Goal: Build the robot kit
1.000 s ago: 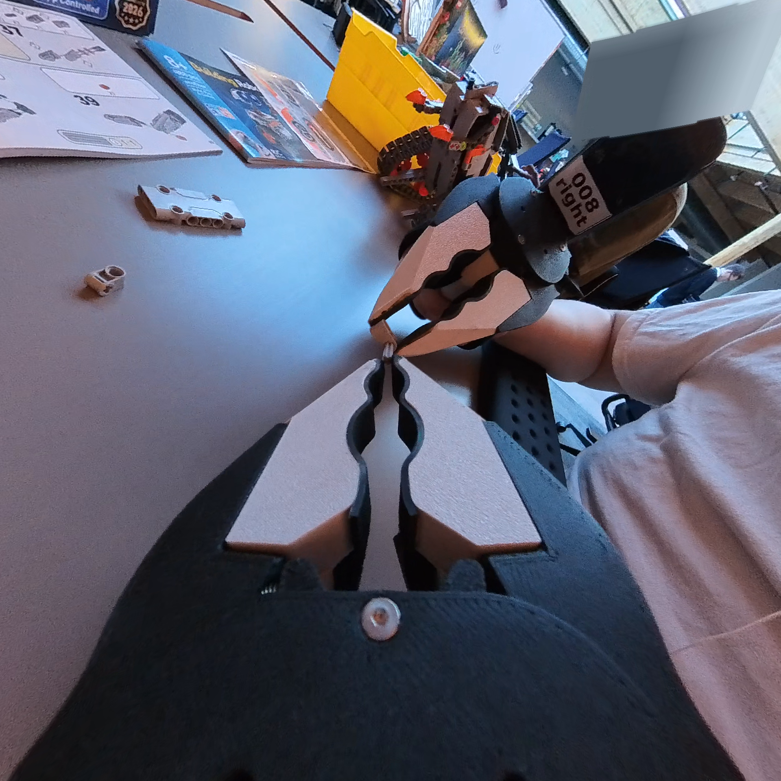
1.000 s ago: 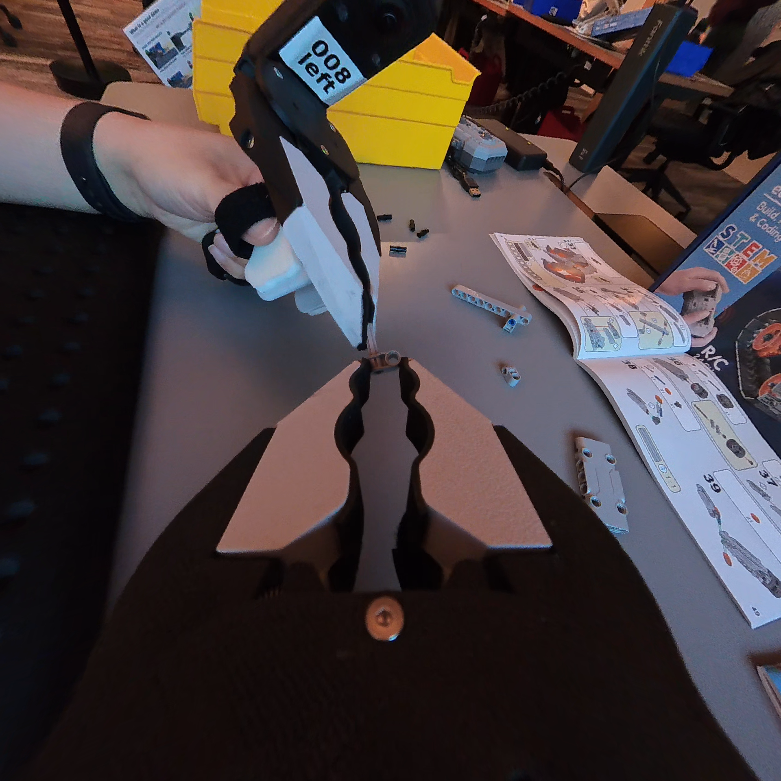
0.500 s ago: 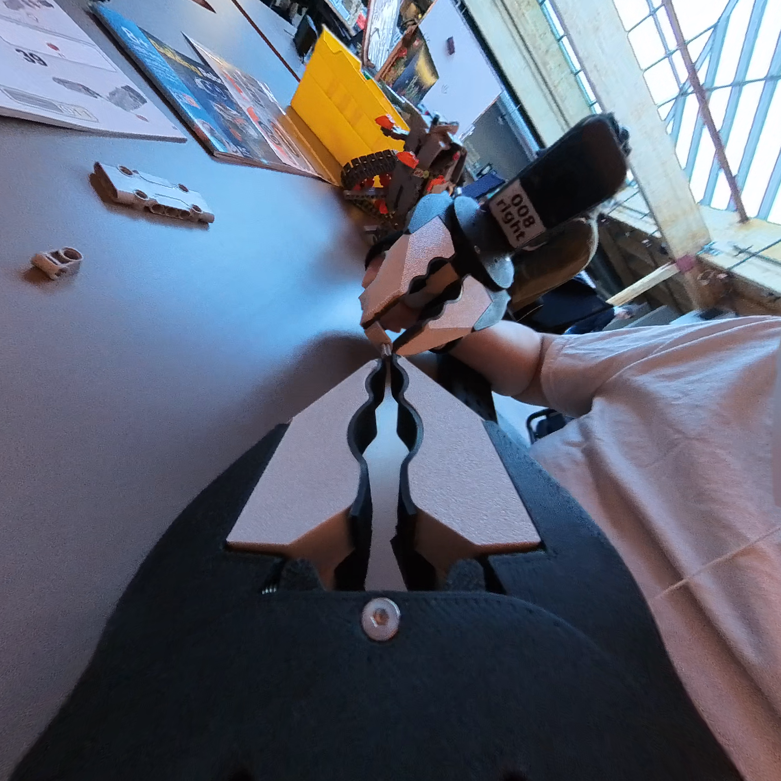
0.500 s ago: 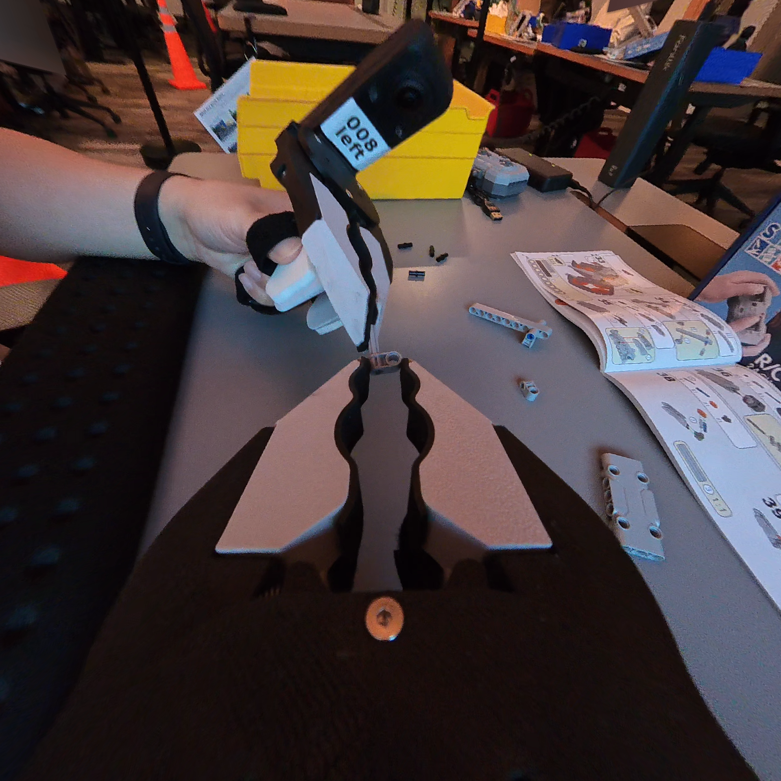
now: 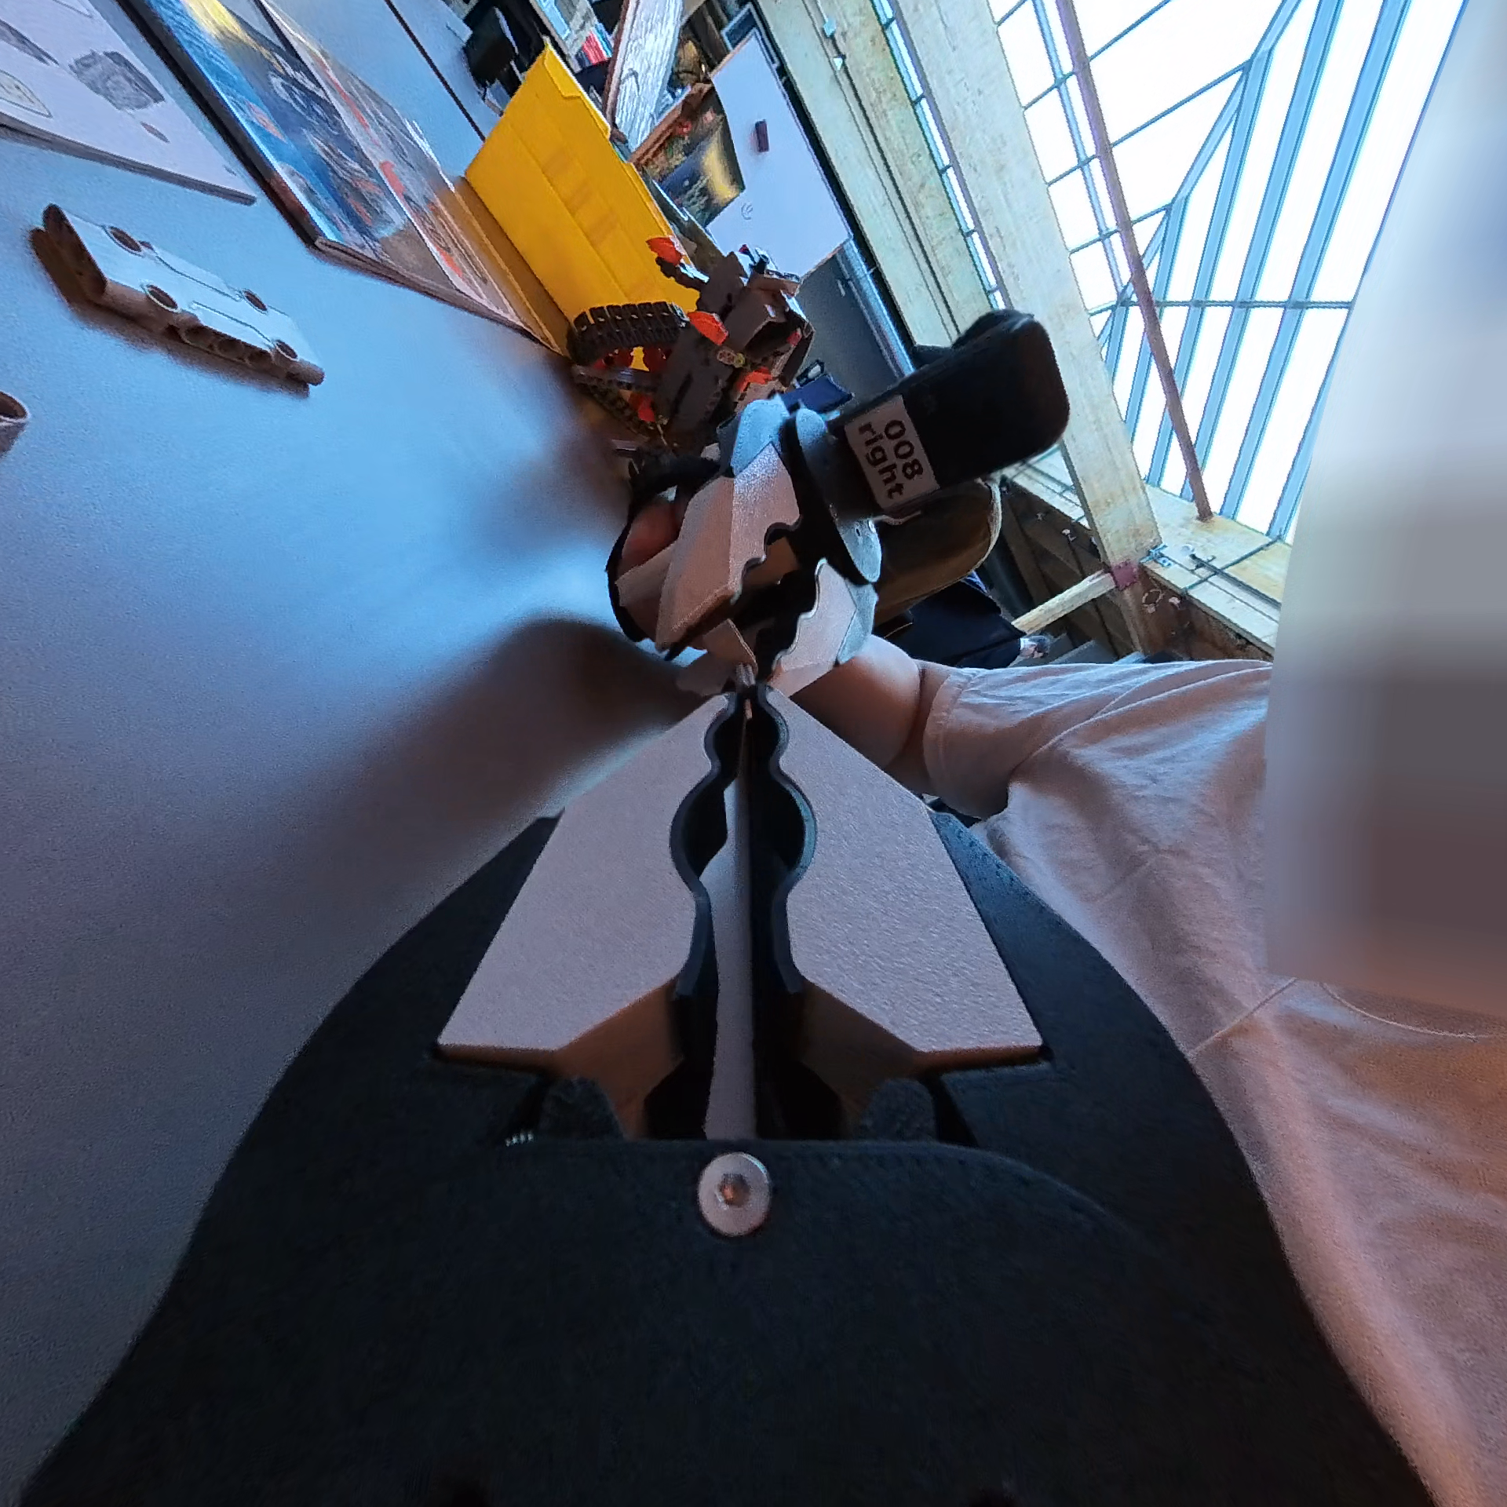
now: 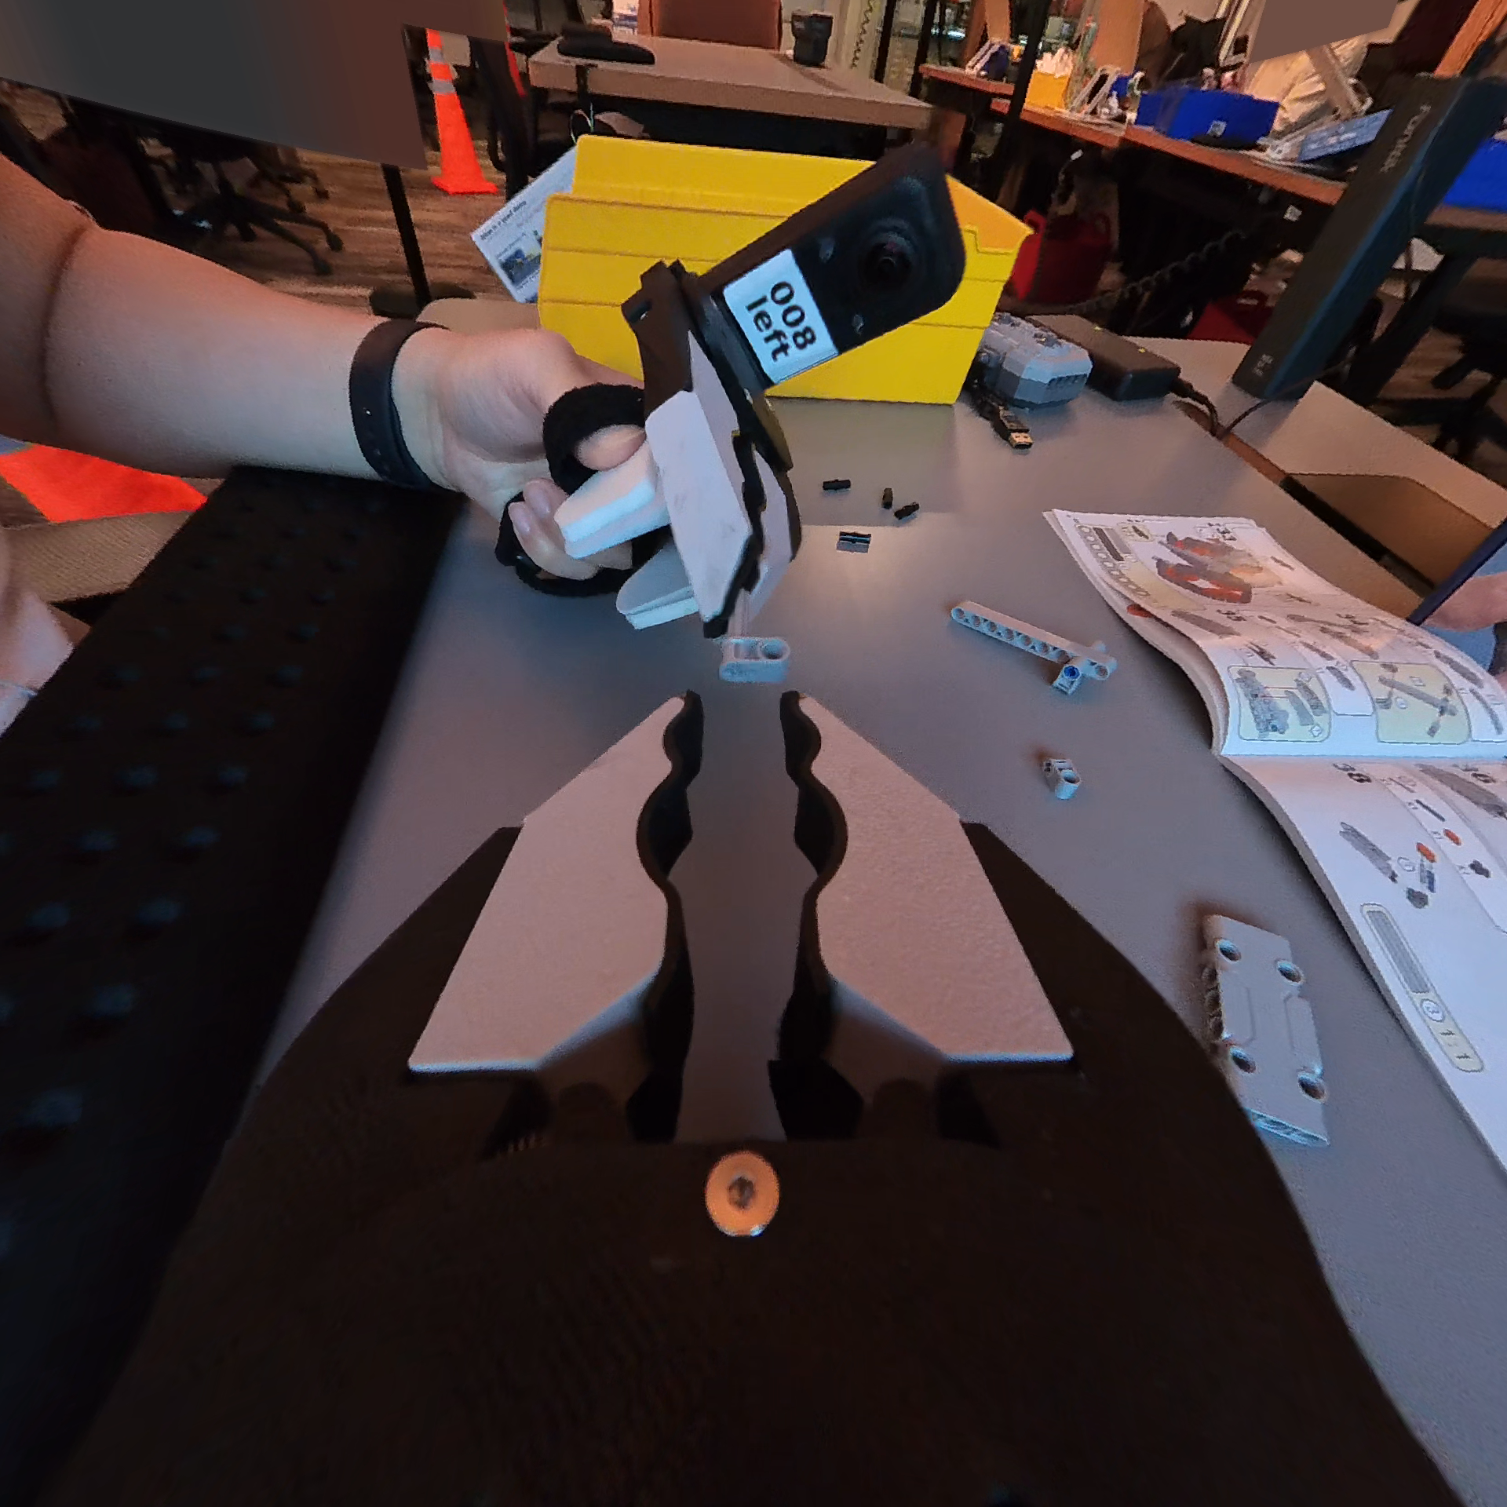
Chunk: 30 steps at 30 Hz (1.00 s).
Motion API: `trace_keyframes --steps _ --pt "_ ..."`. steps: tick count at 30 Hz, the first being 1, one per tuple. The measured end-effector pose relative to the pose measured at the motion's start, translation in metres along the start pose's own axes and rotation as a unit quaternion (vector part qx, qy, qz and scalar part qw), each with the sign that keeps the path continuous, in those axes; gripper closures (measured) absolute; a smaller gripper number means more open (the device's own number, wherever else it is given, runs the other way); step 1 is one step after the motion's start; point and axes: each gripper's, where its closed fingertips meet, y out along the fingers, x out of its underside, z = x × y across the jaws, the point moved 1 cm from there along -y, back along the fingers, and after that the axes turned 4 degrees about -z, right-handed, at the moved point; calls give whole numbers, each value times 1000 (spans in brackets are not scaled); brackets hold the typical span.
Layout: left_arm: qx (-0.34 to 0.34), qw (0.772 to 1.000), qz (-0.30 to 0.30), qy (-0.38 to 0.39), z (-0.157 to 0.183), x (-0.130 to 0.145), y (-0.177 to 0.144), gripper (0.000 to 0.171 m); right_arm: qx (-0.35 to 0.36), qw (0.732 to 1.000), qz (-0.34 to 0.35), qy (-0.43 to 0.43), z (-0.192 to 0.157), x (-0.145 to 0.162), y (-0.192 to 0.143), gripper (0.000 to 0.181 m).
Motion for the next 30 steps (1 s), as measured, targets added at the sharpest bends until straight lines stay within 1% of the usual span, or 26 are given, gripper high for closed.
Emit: trace_keyframes --steps 4,9,14,17,18,20,23,25,27,30 --pt "0 1000 -7 0 0 2 1 171 -2 1000 10 13 3 -2 -1 153" --pt "10 1000 -24 -8 1 7 3 171 -22 1000 5 -2 -6 -1 1 153" --pt "49 998 -46 -22 11 14 6 171 -73 997 -21 -19 -19 7 -1 153" --pt "85 992 -85 -35 23 27 10 171 -124 991 1 -50 -39 -1 -11 151" --pt "99 989 -99 -45 26 32 12 171 -134 989 -5 -65 -45 -1 -12 151" --pt "110 983 -132 -60 28 42 14 171 -141 984 -42 -103 -56 8 -11 152" --pt "83 981 -166 -54 21 54 16 171 -120 973 -98 -173 -64 22 -8 153" --pt "67 979 -182 -54 16 60 15 171 -108 963 -127 -214 -66 29 -8 159" --pt "57 978 -195 -54 13 64 15 171 -91 955 -143 -242 -66 32 -5 163" --pt "50 976 -207 -50 11 68 15 171 -80 952 -152 -254 -65 36 -3 165"
